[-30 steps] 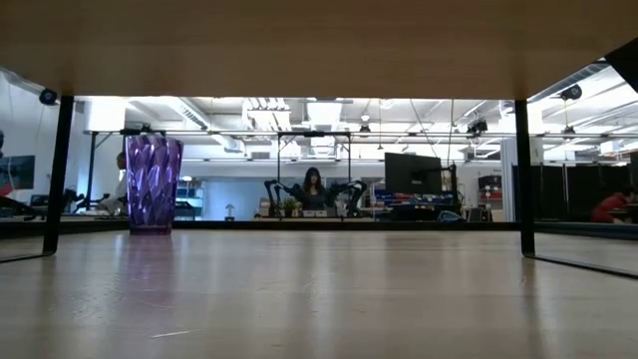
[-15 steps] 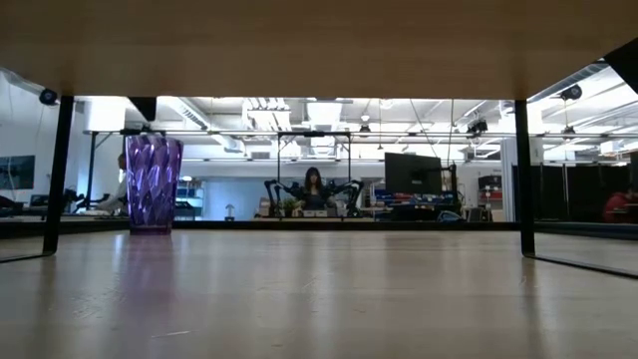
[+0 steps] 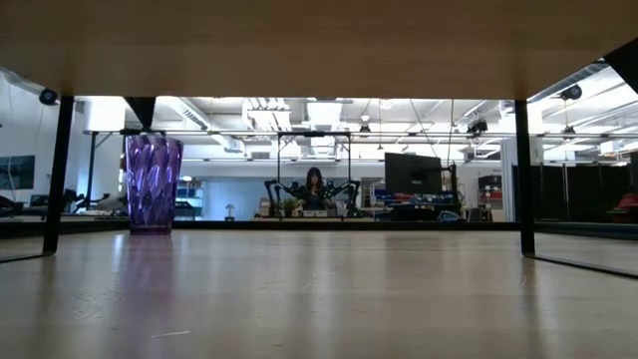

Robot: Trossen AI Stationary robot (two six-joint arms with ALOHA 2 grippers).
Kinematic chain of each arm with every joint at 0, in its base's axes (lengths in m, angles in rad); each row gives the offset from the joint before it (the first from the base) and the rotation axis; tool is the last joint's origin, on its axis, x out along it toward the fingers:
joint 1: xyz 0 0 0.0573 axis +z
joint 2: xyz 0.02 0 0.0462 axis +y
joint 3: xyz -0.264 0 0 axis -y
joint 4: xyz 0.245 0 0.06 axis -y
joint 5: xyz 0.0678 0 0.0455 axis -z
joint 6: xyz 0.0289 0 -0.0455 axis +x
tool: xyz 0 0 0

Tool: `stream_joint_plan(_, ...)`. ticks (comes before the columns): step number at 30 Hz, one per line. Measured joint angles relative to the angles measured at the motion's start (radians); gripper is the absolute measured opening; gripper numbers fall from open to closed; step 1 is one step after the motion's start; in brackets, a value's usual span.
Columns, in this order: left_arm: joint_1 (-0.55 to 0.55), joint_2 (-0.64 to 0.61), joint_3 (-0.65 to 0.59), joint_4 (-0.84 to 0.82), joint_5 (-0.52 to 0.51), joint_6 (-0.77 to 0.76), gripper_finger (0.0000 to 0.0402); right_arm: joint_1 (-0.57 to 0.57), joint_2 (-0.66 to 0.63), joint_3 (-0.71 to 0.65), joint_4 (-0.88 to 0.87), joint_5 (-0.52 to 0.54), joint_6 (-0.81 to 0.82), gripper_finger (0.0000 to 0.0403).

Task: Stack small to large cups/mugs on shelf
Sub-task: Put the purple glass on the shelf

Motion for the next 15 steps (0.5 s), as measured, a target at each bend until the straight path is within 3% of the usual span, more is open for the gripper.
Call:
stream_joint_plan(6, 0.000, 0.048, -0.008, 0.000, 0.037, 0.017, 0.0012, 0.000, 0.000, 0.000, 0.000, 0.000, -0.015, 0.0212)
stream_joint_plan(15, 0.000, 0.027, 0.007, 0.003, 0.037, 0.024, 0.0115, 0.000, 0.000, 0.000, -0.003, 0.000, -0.019, 0.0212)
